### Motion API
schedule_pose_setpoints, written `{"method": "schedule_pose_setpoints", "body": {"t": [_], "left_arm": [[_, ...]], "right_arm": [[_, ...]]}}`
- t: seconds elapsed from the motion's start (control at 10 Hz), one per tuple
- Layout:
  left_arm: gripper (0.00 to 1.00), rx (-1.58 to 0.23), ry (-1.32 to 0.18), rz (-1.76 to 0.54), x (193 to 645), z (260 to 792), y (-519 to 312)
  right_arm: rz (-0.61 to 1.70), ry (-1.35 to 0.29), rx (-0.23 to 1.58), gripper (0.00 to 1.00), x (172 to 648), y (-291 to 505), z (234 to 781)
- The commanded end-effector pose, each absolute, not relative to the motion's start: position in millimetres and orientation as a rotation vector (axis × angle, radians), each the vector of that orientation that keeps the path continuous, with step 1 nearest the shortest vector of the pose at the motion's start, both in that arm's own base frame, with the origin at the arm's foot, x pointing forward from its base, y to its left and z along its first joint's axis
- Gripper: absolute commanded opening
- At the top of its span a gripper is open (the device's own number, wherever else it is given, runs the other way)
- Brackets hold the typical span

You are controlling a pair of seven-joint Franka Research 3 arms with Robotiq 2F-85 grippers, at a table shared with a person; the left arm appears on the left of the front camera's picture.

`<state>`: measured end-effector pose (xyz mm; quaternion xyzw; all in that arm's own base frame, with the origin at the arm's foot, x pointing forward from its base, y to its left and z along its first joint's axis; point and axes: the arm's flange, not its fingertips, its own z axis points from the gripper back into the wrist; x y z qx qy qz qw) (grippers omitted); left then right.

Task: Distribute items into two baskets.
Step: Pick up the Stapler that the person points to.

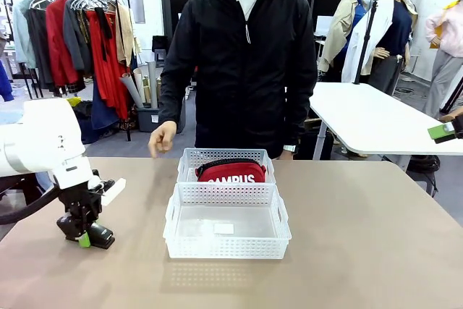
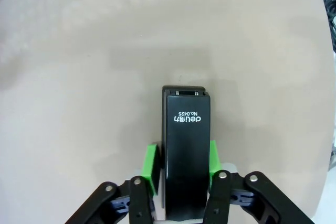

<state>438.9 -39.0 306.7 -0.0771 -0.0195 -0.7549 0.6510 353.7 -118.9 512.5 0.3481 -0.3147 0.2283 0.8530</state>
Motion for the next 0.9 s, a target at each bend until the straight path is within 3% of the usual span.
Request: {"method": "schedule_pose_setpoints", "body": {"t": [0.0,0.6,0.7,0.8], "left_arm": [[0.13,-0.173,-0.031,-1.715,440.2,308.1,-37.7],[0.13,-0.192,-0.003,-1.702,439.5,309.2,-38.1],[0.0,-0.197,0.004,-1.703,439.2,308.8,-38.2],[0.0,-0.196,0.004,-1.7,439.2,309.0,-38.2]], "right_arm": [[0.483,-0.662,0.732,1.0,353.7,-118.7,513.5],[0.483,-0.662,0.732,1.0,353.7,-118.7,513.5],[0.483,-0.662,0.732,1.0,353.7,-118.7,513.5],[0.483,-0.662,0.732,1.0,353.7,-118.7,513.5]]}}
